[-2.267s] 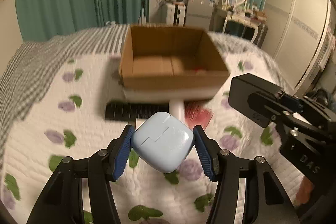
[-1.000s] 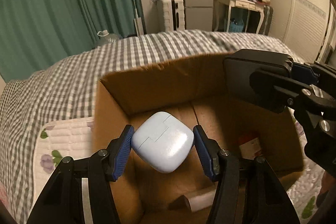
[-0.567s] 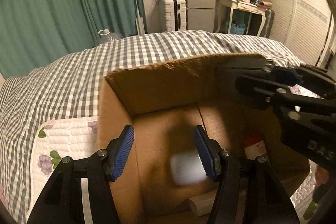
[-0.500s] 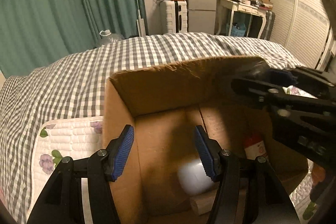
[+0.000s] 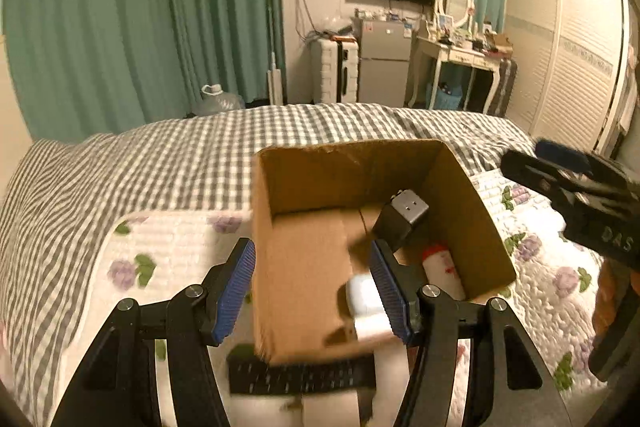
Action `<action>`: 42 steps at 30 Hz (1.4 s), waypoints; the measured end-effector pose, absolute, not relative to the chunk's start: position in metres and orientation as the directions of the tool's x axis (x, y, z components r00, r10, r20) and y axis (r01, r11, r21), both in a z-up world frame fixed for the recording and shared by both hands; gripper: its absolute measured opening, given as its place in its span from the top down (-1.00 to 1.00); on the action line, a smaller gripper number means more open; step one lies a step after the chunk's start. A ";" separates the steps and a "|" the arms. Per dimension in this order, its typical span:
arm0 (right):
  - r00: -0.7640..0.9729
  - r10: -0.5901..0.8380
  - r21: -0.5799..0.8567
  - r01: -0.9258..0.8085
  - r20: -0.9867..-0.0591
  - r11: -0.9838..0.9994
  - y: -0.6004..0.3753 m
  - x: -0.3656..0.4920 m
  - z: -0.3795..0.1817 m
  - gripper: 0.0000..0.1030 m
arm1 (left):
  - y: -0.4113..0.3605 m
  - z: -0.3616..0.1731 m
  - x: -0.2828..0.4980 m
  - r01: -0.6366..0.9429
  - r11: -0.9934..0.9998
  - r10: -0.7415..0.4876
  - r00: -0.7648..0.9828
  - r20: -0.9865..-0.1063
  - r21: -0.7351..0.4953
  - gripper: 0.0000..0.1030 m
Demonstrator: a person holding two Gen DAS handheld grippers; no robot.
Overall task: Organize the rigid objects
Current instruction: 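Grasp the white cylindrical device with the right gripper while the left grasps the white square adapter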
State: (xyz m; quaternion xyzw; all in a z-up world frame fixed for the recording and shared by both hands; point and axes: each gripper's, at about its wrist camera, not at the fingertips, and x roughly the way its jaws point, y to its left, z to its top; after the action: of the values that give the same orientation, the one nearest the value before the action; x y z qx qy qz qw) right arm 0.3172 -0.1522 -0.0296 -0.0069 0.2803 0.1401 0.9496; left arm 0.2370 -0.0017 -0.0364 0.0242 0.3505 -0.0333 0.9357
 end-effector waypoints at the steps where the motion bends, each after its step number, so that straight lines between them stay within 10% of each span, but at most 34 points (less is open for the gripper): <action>1: 0.804 0.253 0.066 -0.259 -0.538 0.964 -0.154 0.306 -0.031 -0.48 | 0.002 -0.037 0.226 0.067 0.998 -0.041 0.755 -0.654 0.015 -0.20; 27: 0.517 0.273 0.111 -0.323 -0.811 0.940 -0.064 0.239 -0.181 -0.47 | 0.054 -0.146 0.149 -0.085 0.996 0.045 0.587 -0.808 -0.006 -0.20; 34: 0.481 0.308 0.124 -0.376 -0.821 0.918 -0.047 0.249 -0.195 0.04 | 0.055 -0.151 0.152 -0.093 0.996 0.048 0.566 -0.823 -0.006 -0.20; 42: 0.531 0.306 0.108 -0.370 -0.790 0.923 -0.073 0.238 -0.174 0.08 | 0.037 -0.158 0.157 -0.043 0.999 0.015 0.545 -0.838 -0.010 -0.21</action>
State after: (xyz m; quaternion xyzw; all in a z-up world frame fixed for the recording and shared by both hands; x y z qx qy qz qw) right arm 0.2381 -0.0727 -0.1737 -0.0362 0.4441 0.1932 0.8742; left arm 0.1572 0.0372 -0.1578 -0.0147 0.4768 0.0166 0.8787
